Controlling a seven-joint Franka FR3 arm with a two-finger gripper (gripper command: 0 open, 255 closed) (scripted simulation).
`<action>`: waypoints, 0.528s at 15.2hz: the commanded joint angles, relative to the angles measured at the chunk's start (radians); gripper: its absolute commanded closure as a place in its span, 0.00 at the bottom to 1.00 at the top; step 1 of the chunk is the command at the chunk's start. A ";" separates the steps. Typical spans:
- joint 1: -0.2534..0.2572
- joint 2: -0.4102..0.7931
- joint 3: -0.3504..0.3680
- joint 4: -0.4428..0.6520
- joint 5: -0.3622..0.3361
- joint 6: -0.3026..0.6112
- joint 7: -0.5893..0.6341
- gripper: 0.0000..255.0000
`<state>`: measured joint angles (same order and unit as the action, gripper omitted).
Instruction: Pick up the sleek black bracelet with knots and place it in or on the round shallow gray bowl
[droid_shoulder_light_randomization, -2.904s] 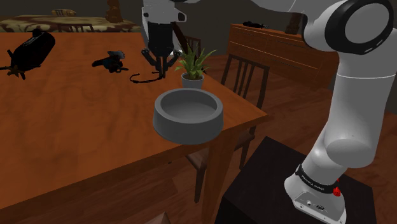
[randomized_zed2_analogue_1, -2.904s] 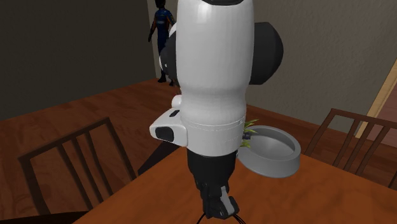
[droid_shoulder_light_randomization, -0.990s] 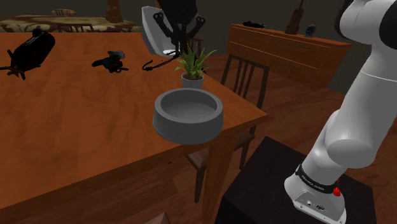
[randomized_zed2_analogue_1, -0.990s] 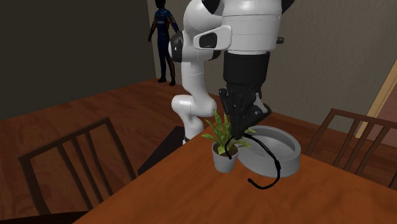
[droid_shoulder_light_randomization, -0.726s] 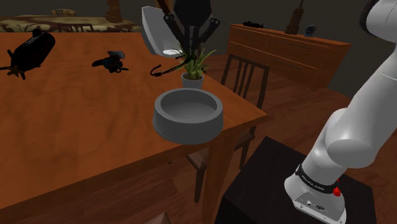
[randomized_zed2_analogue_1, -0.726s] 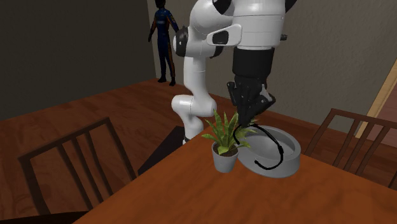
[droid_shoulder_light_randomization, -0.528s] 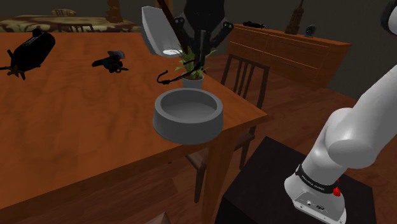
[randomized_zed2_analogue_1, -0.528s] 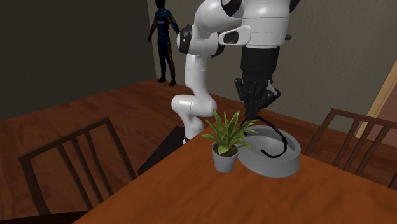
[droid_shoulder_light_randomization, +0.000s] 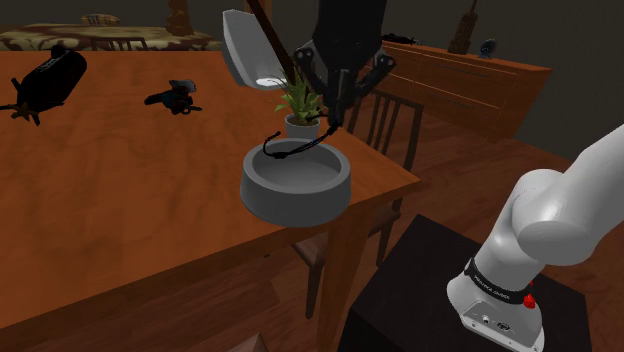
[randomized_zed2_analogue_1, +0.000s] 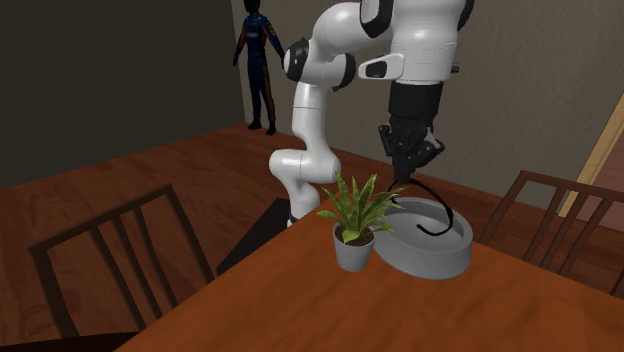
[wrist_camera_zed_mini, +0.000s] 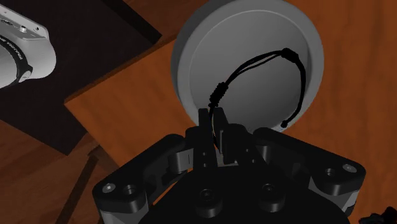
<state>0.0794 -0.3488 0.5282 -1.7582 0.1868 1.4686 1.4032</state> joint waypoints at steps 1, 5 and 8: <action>0.003 -0.012 0.000 -0.037 0.005 0.026 -0.004 1.00; 0.007 -0.032 0.000 -0.109 0.014 0.079 -0.012 1.00; 0.010 -0.043 0.001 -0.159 0.020 0.118 -0.017 1.00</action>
<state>0.0890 -0.3879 0.5297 -1.8985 0.2051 1.5722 1.3889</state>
